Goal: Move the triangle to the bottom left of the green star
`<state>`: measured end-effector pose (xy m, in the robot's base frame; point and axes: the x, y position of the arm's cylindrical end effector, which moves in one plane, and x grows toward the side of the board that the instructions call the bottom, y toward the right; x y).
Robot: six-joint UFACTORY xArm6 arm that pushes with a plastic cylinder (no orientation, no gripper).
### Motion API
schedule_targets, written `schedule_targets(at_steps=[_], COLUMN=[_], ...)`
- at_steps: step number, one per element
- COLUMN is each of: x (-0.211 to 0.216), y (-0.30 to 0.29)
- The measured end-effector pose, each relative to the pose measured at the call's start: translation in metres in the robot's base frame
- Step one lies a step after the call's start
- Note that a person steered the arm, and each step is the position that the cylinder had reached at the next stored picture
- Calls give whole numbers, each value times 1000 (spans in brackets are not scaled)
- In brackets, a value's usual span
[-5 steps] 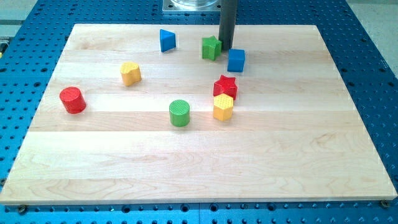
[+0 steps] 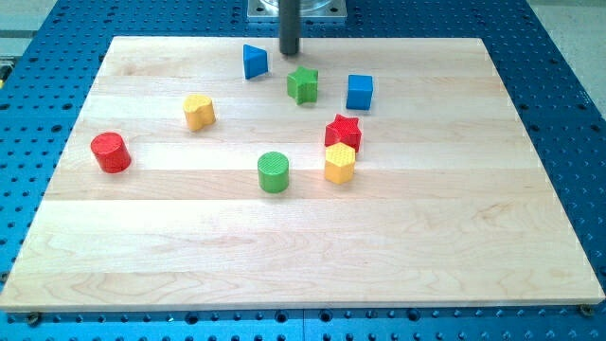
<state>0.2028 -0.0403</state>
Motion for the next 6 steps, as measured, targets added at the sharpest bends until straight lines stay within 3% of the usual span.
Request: schedule_targets(at_steps=[1, 3, 5, 6], x=[17, 90, 112, 88], y=[-40, -15, -13, -20])
